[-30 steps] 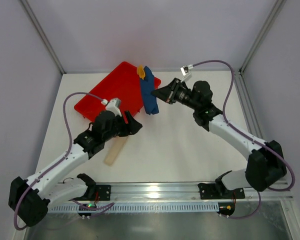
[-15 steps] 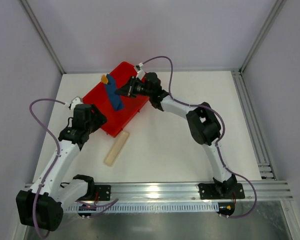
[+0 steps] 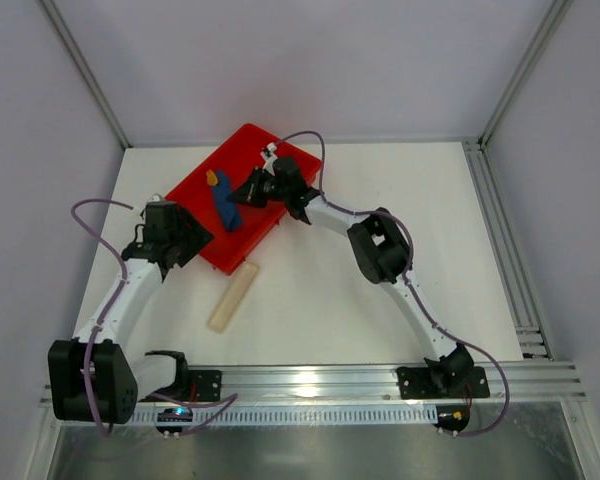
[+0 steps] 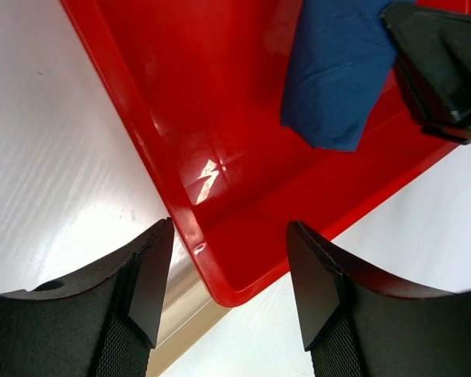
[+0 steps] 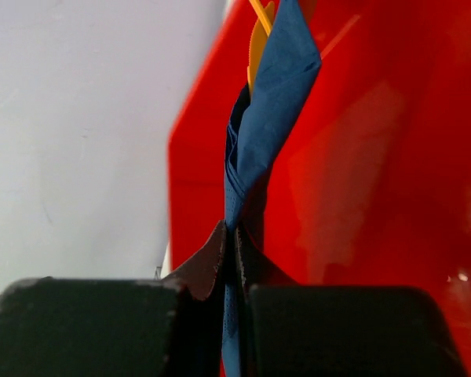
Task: Place the utensils on the paper napkin and roll it up
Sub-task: Place the utensils in the bin.
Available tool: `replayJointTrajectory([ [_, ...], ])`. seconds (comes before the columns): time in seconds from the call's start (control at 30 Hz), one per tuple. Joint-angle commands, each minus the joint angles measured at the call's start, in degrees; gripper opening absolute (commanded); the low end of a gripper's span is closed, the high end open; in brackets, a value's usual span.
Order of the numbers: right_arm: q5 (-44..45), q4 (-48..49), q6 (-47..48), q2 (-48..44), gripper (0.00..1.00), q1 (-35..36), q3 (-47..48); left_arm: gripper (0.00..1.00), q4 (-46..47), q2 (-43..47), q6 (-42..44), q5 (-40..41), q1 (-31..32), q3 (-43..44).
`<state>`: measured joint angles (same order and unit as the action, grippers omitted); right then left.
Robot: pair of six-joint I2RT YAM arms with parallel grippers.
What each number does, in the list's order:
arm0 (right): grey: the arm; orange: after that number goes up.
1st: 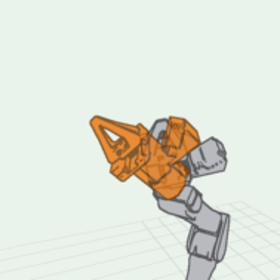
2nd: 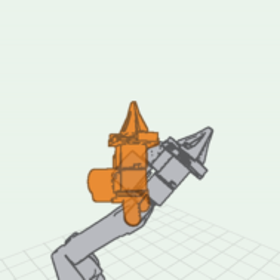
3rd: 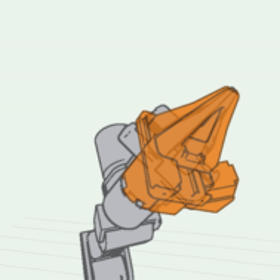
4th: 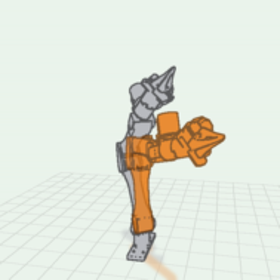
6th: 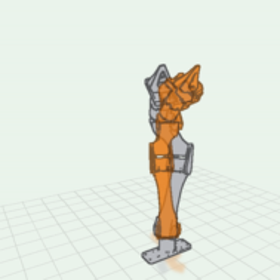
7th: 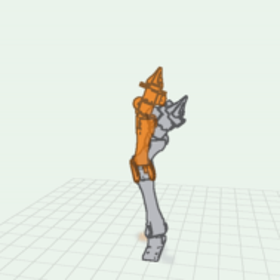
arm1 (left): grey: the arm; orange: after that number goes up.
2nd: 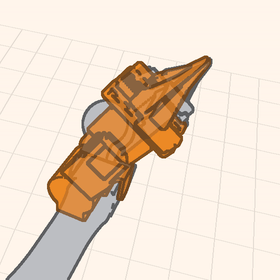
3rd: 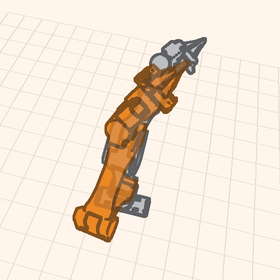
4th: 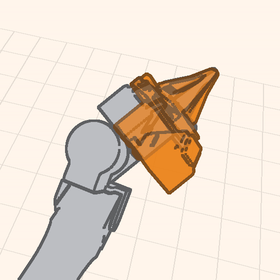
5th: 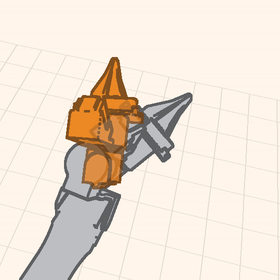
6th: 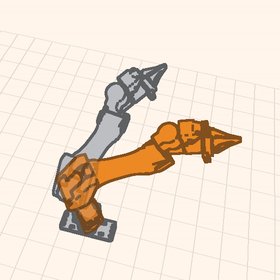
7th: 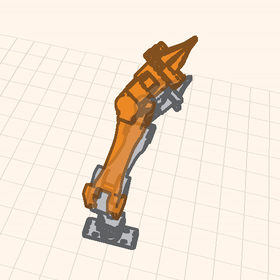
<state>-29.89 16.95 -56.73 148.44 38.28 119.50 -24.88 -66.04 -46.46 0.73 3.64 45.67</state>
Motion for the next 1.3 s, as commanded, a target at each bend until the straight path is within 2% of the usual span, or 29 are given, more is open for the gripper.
replayJointTrajectory([
  [0.0,2.11,-1.83,0.83,0.18,0.04,-0.23,2.05,0.61,5.01,-1.37,-1.18,-2.40,-0.21,3.19],
  [0.23,5.19,-5.17,1.71,1.15,0.04,-1.37,1.44,0.62,14.41,-10.76,-1.09,-4.24,-0.21,6.80],
  [0.4,5.54,-5.26,1.71,1.24,0.04,-2.42,-0.23,0.62,24.07,-21.73,-2.67,-11.44,-0.12,10.92],
  [0.6,5.90,-5.70,1.45,1.15,0.04,-3.74,-0.76,0.61,28.30,-33.26,-2.94,-19.08,-0.12,20.85],
  [0.63,5.90,-6.05,1.53,1.24,0.04,-3.74,-0.68,0.61,28.49,-36.15,-3.02,-19.54,-0.21,21.91],
  [0.9,6.86,-8.42,1.19,3.60,0.04,-4.97,1.17,0.60,29.10,-43.03,-1.45,-21.21,-0.12,29.90],
  [1.13,6.16,-8.07,-0.49,5.10,0.04,-5.85,2.14,0.59,32.62,-48.04,-0.83,-26.74,0.05,34.04],
  [1.27,7.38,-10.70,0.74,4.93,0.04,-6.29,3.36,0.59,30.95,-52.86,-0.65,-29.46,0.32,38.35],
])
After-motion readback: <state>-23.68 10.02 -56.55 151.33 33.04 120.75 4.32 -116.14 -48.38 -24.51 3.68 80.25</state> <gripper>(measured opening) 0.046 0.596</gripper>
